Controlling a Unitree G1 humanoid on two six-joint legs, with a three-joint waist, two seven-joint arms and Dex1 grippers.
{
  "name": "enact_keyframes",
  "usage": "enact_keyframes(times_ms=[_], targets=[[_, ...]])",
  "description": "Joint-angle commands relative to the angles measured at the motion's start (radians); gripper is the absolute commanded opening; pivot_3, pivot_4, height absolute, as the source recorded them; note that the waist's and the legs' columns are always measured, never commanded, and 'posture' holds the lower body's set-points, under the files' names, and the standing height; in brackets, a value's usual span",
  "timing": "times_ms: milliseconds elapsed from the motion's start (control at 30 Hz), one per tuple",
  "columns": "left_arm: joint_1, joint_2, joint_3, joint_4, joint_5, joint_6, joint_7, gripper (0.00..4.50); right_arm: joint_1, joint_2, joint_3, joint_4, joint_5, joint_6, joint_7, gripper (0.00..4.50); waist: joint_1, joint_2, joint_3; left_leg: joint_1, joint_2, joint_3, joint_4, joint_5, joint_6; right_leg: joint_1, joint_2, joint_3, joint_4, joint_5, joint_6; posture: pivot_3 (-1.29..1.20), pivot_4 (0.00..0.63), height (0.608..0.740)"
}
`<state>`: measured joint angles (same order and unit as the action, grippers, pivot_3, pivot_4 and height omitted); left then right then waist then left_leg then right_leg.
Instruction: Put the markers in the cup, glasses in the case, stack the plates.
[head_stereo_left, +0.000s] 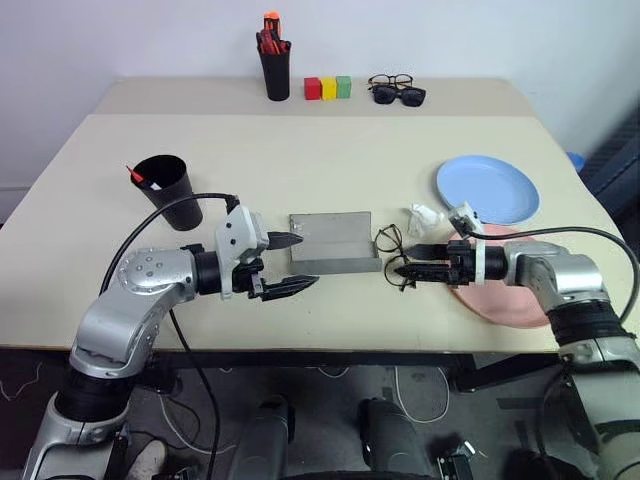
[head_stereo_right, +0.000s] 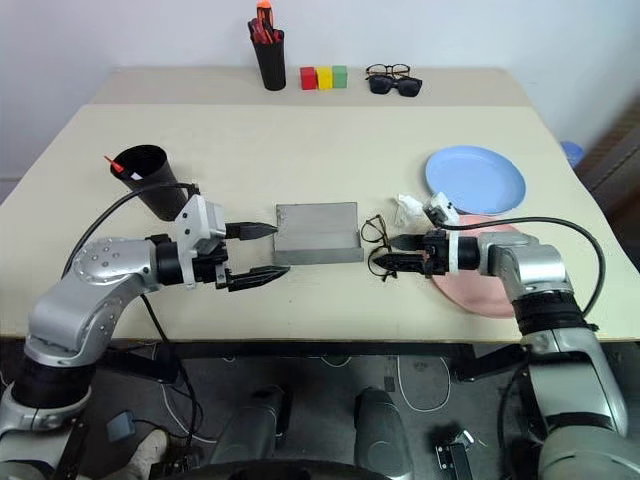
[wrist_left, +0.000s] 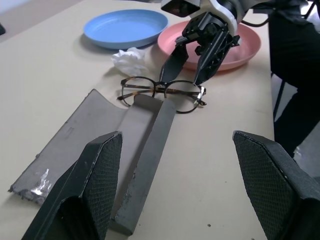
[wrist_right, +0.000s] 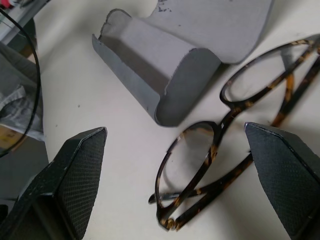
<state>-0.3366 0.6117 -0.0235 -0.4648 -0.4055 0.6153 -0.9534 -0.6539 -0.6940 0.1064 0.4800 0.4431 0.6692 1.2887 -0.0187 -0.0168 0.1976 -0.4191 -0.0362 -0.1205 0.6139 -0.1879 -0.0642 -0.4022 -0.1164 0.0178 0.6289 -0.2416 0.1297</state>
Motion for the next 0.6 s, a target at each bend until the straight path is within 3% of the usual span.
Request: enact_keyframes(times_ms=[33, 467, 567, 600], targets=[[0.013, 0.01, 0.019, -0.059, -0.022, -0.003, 0.036, 3.59, -0.051, 0.015, 0.011, 0.04, -0.029, -0.02, 0.04, 4.5, 0.0, 0.0, 0.0, 0.0, 0.0, 0.0, 0.0, 0.0, 0.0, 0.0, 0.0, 0.0, 0.0, 0.0, 0.0, 0.0, 0.15, 0.74], [0.06, 0.016, 0.024, -0.126, -0.059, 0.038, 0.137, 3.59, -0.164, 0.078, 0.043, 0.204, -0.126, -0.07, 0.126, 4.5, -0.003, 0.0, 0.0, 0.0, 0.0, 0.0, 0.0, 0.0, 0.0, 0.0, 0.0, 0.0, 0.0, 0.0, 0.0, 0.0, 0.15, 0.74], [0.063, 0.016, 0.024, -0.134, -0.067, 0.043, 0.156, 3.65, -0.181, 0.085, 0.041, 0.233, -0.143, -0.084, 0.137, 3.75, -0.002, 0.0, 0.0, 0.0, 0.0, 0.0, 0.0, 0.0, 0.0, 0.0, 0.0, 0.0, 0.0, 0.0, 0.0, 0.0, 0.15, 0.74], [0.064, 0.015, 0.025, -0.135, -0.07, 0.046, 0.162, 3.65, -0.184, 0.087, 0.041, 0.241, -0.149, -0.089, 0.14, 3.2, -0.002, 0.0, 0.0, 0.0, 0.0, 0.0, 0.0, 0.0, 0.0, 0.0, 0.0, 0.0, 0.0, 0.0, 0.0, 0.0, 0.15, 0.74]])
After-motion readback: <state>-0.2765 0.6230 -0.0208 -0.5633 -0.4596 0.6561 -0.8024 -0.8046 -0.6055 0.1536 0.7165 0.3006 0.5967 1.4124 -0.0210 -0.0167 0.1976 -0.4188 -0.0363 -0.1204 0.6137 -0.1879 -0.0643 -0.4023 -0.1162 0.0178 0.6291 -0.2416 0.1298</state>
